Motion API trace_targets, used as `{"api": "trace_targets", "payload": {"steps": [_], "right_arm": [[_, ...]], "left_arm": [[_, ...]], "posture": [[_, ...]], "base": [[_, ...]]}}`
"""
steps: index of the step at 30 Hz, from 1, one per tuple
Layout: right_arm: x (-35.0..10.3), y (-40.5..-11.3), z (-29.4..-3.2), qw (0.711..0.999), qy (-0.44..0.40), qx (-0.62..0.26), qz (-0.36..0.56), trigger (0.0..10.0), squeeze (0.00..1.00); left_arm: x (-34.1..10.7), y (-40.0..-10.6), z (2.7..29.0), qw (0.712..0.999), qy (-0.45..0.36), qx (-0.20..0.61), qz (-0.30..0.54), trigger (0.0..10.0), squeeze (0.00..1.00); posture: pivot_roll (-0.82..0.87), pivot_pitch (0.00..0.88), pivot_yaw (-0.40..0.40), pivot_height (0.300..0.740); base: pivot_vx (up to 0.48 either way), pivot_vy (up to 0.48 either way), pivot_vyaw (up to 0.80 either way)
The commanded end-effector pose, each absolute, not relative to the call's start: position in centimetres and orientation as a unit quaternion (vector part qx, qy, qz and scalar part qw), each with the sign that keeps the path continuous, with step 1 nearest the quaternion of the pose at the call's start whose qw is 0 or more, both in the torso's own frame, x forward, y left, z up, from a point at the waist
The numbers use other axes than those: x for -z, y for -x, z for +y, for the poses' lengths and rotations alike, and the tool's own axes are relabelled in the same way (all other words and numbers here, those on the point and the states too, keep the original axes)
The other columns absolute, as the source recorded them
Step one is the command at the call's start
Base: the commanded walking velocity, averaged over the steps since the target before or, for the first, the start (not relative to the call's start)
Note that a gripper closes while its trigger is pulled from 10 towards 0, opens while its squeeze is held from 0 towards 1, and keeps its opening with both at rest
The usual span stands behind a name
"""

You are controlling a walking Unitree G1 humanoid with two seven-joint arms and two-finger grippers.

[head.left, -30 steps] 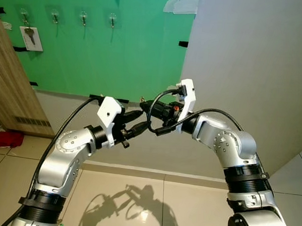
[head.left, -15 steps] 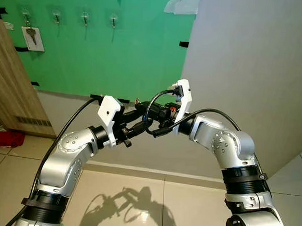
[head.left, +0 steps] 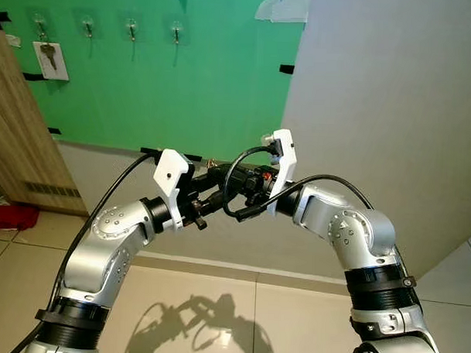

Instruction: Hang keys on a hook

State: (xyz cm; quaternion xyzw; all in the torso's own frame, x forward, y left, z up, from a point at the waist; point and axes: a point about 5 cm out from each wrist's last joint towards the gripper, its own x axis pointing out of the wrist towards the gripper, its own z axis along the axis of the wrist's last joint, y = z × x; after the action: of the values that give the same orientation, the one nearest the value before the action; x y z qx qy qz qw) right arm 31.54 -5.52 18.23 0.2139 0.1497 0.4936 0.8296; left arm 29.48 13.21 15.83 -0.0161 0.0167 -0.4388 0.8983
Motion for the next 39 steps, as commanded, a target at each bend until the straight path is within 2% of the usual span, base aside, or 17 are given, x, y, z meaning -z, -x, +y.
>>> {"api": "trace_targets", "payload": {"steps": [1, 2, 3, 38, 39], "right_arm": [[-18.33, -31.26, -5.33, 0.829, -0.209, -0.497, 0.151, 10.0, 0.00], [-18.32, -31.20, -5.22, 0.828, -0.209, -0.498, 0.151, 10.0, 0.00], [-18.32, -31.16, -5.16, 0.828, -0.209, -0.499, 0.151, 10.0, 0.00], [-17.91, -30.76, -4.74, 0.831, -0.202, -0.497, 0.152, 10.0, 0.00], [-17.96, -31.03, -4.92, 0.836, -0.212, -0.485, 0.147, 10.0, 1.00]], "left_arm": [[-16.34, -29.57, 12.98, 0.896, 0.017, 0.444, 0.011, 7.3, 0.00], [-16.29, -29.61, 12.91, 0.896, 0.018, 0.443, 0.012, 1.3, 0.00], [-16.25, -29.60, 12.85, 0.896, 0.022, 0.443, 0.013, 0.0, 0.00], [-16.30, -29.59, 12.75, 0.893, 0.031, 0.448, 0.023, 0.0, 0.00], [-16.30, -29.67, 12.79, 0.894, 0.030, 0.446, 0.022, 0.0, 0.00]], "posture": [[-0.03, 0.000, -0.024, 0.740], [-0.03, 0.000, -0.024, 0.740], [-0.03, 0.000, -0.024, 0.740], [-0.03, 0.000, -0.016, 0.740], [-0.03, 0.000, -0.016, 0.740]], "base": [[0.000, 0.000, 0.00], [0.000, 0.000, 0.00], [0.000, 0.000, 0.00], [0.000, 0.000, 0.00], [0.000, 0.000, 0.00]]}}
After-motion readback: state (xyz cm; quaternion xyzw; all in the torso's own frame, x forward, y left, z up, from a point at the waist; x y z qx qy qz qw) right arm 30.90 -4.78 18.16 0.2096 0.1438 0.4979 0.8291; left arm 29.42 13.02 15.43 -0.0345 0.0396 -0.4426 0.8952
